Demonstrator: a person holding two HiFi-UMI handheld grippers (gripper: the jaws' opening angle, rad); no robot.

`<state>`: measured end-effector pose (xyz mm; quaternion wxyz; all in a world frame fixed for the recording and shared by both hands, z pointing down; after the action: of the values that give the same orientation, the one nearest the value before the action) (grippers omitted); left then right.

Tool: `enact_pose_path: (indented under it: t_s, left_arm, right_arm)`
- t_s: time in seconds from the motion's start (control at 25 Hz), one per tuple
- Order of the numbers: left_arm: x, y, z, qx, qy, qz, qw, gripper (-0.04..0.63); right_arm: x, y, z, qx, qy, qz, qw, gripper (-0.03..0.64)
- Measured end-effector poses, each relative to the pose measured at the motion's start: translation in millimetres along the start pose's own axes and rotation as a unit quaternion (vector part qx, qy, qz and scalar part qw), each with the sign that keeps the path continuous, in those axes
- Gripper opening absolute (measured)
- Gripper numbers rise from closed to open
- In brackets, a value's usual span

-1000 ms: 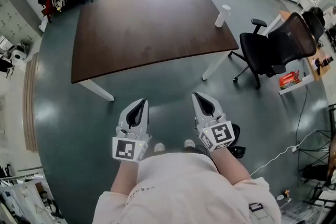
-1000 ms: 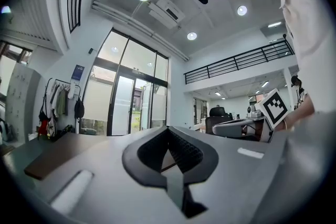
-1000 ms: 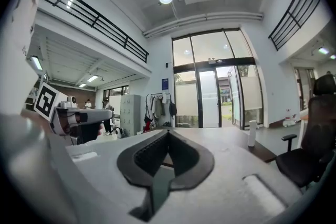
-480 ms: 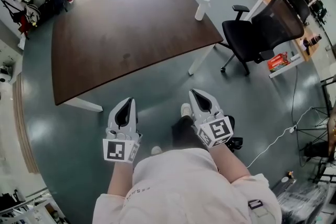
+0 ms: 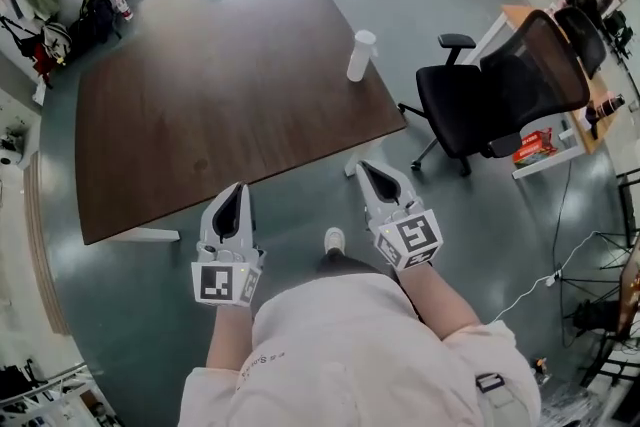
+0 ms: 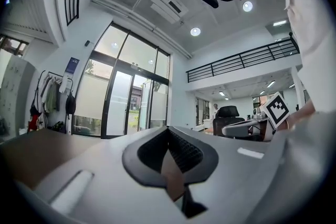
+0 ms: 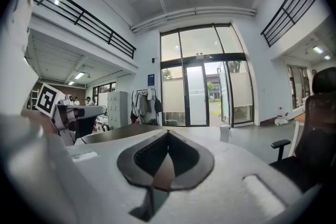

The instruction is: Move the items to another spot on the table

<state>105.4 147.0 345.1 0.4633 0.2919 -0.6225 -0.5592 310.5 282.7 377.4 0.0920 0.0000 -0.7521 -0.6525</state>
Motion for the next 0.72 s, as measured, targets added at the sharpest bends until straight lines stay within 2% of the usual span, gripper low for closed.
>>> enact_pose_path:
  t_s: [0.2,0.4,0.6,0.72]
  left_arm:
    - [-25.1,17.8,-85.2,0.013,0.006,-0.011,0.9998,0.017]
    - [-35.1,34.4,-148.4,0.042,0.009,-0.001,0.9991,0.017]
    - [-25.8,49.0,-203.9,0.069,0.025,0.006,0.9973,0.017]
    - [-12.2,58.7,-243.3,0.083,0.035,0.014,0.9959,0.017]
  right_arm:
    - [-82.2,13.0,-29.3,0.012,-0.008,0.003,1.000,-0.008]
    - [-124.5,38.2,-58.2,0.035,-0.016,-0.016,0.999,-0.008]
    - [-157.3,55.3,-97.6,0.052,-0.007,-0.035,0.998,0.086]
    - [-179.4,66.3,-129.2,0.065,0.003,-0.035,0.997,0.176]
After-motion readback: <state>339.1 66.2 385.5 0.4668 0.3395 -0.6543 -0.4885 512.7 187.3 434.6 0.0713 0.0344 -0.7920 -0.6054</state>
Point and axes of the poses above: the fingertips, and each gripper's own axes: z backward along the fingers, x to its left, y out of its underside, the point moved 5 cm from there along z, backward along the fingers, and after that the axes turned 10 degrees about z, right-handed, at the moved point
